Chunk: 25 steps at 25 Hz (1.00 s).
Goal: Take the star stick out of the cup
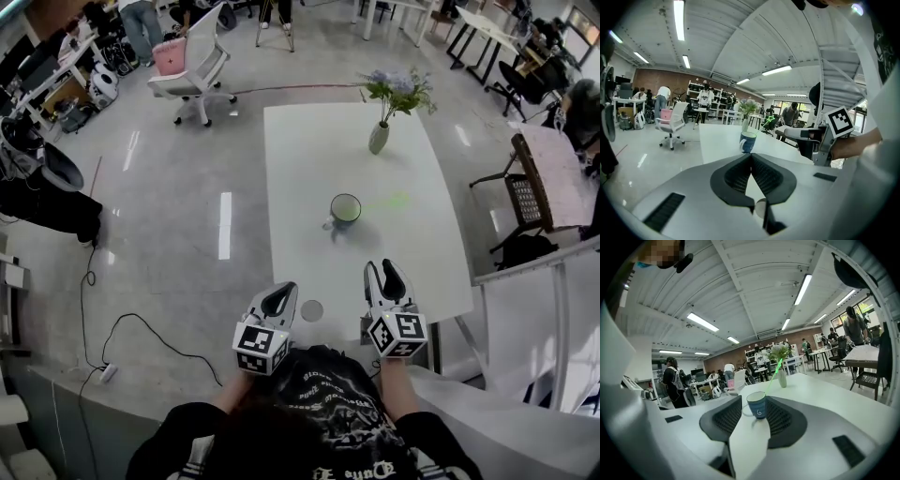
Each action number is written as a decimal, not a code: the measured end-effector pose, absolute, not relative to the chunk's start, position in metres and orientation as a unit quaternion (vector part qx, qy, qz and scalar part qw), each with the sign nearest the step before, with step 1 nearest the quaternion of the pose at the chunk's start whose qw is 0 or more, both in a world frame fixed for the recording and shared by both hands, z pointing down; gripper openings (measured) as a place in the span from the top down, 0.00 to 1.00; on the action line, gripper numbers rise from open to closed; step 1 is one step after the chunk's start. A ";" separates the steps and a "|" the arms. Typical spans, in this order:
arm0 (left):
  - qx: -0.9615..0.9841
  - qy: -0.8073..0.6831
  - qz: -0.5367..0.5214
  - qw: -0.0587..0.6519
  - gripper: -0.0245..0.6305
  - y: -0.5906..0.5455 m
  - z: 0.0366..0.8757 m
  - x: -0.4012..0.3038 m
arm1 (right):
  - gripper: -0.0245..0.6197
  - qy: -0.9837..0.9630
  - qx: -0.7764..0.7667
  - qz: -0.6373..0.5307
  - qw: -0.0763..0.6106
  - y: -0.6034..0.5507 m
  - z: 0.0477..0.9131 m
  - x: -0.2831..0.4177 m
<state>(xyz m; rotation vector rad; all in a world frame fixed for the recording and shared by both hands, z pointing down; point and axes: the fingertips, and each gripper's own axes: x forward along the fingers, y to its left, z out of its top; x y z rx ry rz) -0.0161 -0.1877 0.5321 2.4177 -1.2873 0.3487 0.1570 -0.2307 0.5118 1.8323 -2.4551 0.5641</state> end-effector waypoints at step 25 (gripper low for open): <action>0.826 -0.505 0.140 0.205 0.93 -0.226 0.546 -0.102 | 0.70 -0.757 0.617 0.217 -0.007 -0.369 0.528 0.143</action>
